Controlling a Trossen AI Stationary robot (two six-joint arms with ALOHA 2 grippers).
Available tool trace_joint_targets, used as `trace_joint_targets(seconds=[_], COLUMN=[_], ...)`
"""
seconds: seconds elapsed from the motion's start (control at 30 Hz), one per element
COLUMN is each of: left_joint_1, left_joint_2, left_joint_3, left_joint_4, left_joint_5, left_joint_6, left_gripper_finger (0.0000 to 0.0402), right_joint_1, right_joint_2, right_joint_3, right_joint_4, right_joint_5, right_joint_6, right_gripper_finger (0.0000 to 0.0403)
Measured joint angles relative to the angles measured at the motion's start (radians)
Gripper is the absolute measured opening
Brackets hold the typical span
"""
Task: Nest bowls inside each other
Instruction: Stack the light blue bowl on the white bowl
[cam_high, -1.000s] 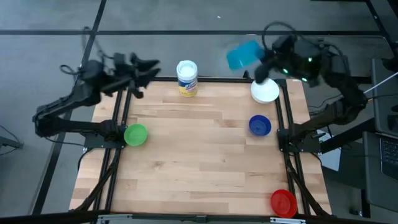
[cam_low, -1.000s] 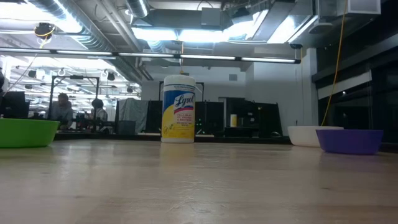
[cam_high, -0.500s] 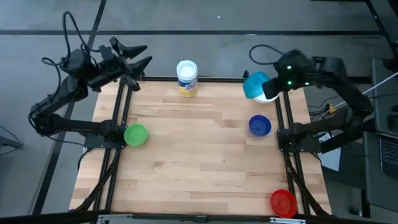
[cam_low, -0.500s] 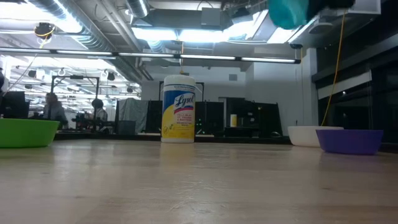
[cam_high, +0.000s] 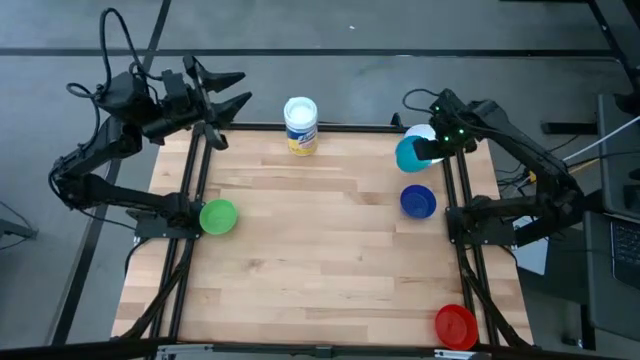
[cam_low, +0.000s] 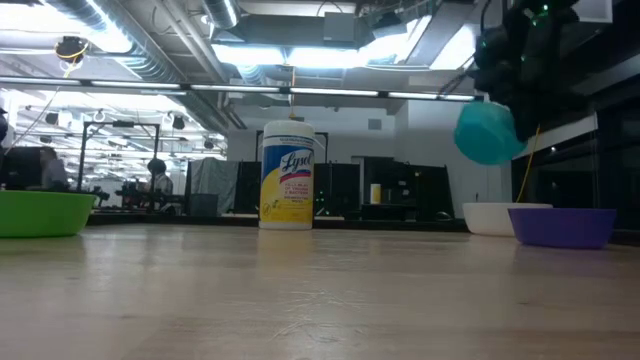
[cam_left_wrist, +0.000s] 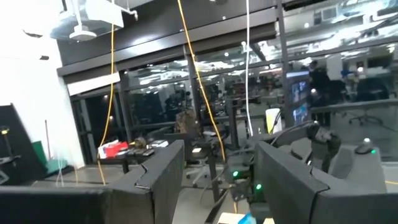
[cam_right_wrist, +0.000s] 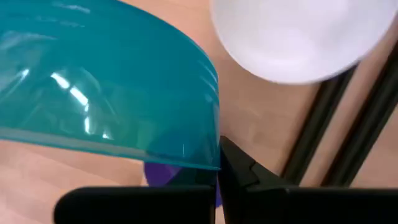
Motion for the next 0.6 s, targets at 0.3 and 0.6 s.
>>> trace_joint_targets(seconds=[0.3,0.6], left_joint_1=[-0.059,-0.127], left_joint_2=[0.004,0.012], left_joint_3=[0.04,0.039], left_joint_4=[0.021,0.065], left_joint_5=[-0.011,0.012], left_joint_6=[0.03,0.043], left_gripper_finger=[0.0193,0.0193], right_joint_1=[-0.202,-0.165], right_joint_2=[0.025,0.091], right_joint_3=[0.011,0.0], right_joint_4=[-0.002,-0.01], right_joint_5=[0.009,0.155], right_joint_6=[-0.038,0.076], right_gripper_finger=[0.0,0.0])
